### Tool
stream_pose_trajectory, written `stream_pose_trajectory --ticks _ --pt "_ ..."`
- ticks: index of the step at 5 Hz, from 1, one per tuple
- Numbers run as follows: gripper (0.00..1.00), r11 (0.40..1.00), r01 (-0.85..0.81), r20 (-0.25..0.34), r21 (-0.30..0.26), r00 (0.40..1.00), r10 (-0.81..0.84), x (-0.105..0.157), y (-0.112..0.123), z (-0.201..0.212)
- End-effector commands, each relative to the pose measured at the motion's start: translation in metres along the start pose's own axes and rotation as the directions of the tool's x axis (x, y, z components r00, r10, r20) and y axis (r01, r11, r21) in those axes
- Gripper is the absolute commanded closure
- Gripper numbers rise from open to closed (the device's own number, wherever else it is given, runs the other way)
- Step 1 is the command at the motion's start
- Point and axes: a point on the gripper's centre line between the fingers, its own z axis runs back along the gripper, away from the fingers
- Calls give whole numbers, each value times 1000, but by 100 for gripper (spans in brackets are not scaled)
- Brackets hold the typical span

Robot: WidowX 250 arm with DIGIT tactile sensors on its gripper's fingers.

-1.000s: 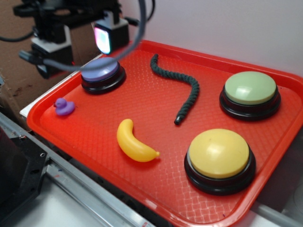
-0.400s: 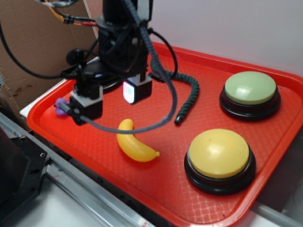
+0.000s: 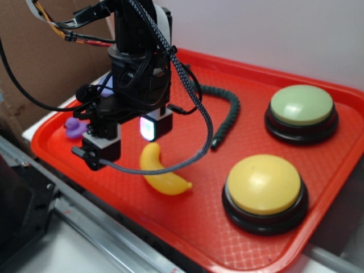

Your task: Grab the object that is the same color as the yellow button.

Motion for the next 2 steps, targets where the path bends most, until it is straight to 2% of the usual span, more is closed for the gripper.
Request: stream_pose_trajectory --ticks 1,2 --pt "0 995 -71 -63 63 995 75 -33 5 13" --pt "0 974 -149 -120 173 978 171 -28 4 10"
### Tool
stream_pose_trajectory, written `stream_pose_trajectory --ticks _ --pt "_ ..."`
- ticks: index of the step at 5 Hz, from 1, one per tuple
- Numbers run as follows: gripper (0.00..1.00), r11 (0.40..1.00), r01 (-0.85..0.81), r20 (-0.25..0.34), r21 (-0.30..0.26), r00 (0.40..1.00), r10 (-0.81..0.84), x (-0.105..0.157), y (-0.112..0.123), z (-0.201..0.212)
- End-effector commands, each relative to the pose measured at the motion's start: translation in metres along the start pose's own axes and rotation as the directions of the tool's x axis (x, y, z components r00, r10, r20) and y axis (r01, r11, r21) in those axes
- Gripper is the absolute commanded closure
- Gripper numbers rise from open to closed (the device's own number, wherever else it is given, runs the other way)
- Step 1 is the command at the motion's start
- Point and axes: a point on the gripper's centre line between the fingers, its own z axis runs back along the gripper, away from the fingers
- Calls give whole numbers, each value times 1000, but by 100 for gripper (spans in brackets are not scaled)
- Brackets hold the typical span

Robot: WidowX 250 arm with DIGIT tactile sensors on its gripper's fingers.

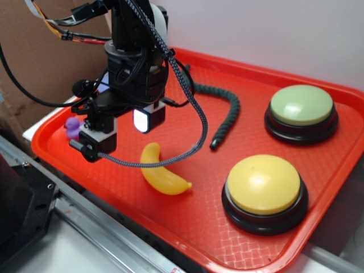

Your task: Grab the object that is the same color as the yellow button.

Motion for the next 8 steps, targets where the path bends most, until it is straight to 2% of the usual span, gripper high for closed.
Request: stream_pose_trajectory --ticks 1,2,3,4,5,6,7,8 --pt "0 984 -134 110 117 987 121 1 -8 4" --pt "0 984 -166 207 68 967 149 21 -8 -3" --pt "0 982 -184 254 32 952 171 27 4 -17" --pt "0 982 -187 256 17 950 177 29 16 -26" --pt "0 987 -160 246 -28 956 162 38 17 -40" --pt "33 989 -135 228 -60 963 146 51 13 -50" --pt "100 991 -116 197 -65 972 127 61 13 -53" --pt "100 989 -138 189 -50 971 145 62 13 -50"
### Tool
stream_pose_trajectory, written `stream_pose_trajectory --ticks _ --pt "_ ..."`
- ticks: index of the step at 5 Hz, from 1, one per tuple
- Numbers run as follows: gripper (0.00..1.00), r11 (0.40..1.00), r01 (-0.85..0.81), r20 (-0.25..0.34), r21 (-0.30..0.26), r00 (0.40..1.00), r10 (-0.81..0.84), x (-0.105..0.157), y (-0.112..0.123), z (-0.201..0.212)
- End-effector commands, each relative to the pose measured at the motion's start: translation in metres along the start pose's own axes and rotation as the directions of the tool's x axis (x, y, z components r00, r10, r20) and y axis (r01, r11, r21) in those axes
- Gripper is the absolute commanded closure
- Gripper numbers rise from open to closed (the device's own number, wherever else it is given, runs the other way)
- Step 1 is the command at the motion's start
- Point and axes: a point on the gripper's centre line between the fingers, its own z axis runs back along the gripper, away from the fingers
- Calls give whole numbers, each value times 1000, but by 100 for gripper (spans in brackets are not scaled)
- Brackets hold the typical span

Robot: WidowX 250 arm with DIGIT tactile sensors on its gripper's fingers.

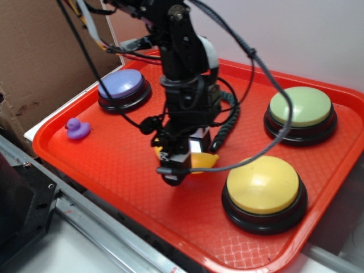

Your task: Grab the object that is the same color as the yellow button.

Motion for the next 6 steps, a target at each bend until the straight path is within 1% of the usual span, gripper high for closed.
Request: stream_pose_trajectory --ticks 1,2,3,4,5,6 --pt "100 994 -83 -61 69 994 87 -13 -20 28" --pt "100 928 -323 -11 187 944 331 -32 -49 73" --pt "100 834 -541 155 104 838 524 -65 -106 111" --pt "100 684 -727 242 55 675 697 -72 -144 152" --pt "100 468 -877 203 105 480 854 -46 -163 199" --pt "100 445 -888 162 119 460 873 -36 -170 248"
